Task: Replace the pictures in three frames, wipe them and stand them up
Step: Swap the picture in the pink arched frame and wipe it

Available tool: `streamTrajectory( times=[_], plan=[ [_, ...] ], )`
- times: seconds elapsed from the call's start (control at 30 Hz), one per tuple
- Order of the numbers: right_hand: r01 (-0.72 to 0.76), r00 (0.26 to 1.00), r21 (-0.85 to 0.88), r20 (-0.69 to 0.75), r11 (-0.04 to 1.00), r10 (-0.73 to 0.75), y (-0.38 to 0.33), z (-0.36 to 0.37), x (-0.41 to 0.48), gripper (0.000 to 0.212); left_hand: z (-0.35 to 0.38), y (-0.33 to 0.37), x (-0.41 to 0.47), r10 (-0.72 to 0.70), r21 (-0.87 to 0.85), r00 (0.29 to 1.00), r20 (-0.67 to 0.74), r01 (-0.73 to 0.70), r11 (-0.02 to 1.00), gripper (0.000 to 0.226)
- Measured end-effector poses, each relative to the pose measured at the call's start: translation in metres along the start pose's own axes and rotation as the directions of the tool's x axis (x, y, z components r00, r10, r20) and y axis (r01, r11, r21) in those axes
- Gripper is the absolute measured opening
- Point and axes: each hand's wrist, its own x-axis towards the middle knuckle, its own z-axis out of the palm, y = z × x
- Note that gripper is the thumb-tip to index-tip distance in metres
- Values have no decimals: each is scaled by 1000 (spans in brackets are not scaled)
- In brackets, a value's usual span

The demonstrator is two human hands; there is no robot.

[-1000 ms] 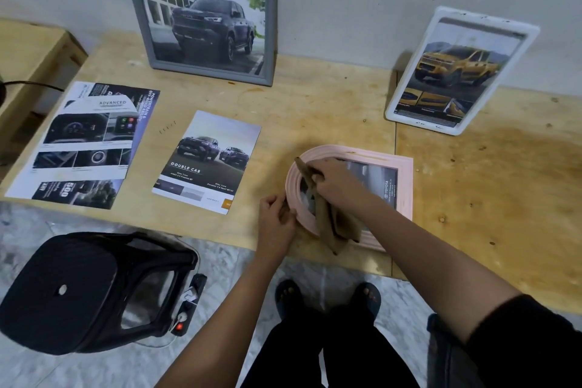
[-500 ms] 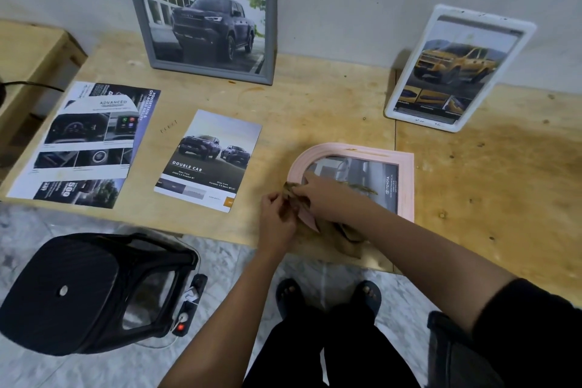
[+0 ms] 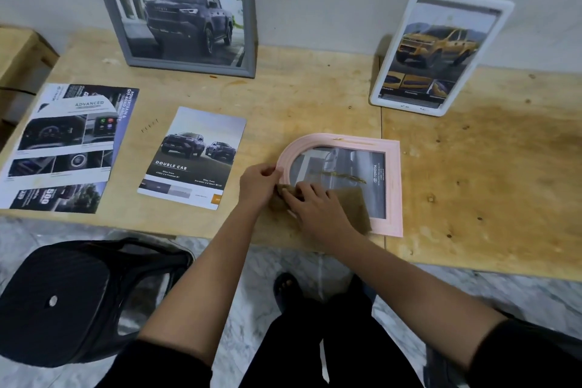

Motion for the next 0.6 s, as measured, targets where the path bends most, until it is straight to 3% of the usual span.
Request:
streamTrajectory(
  times=[0.13,0.37,0.6],
  plan=[
    [38,997,-23,-63,999,-39,-1,3,-15,41,7,-3,2,48,90,994,-98,-39,995,29],
    [155,967,-113,-186,981,-174,26,5,-49,44,10,-9,1,107,131,987,-117,-92,987,31],
    [80,977,-125,-187,989,-103,60,16,-87,48,11,-10,-1,123,102,985,-117,-112,989,29]
  ],
)
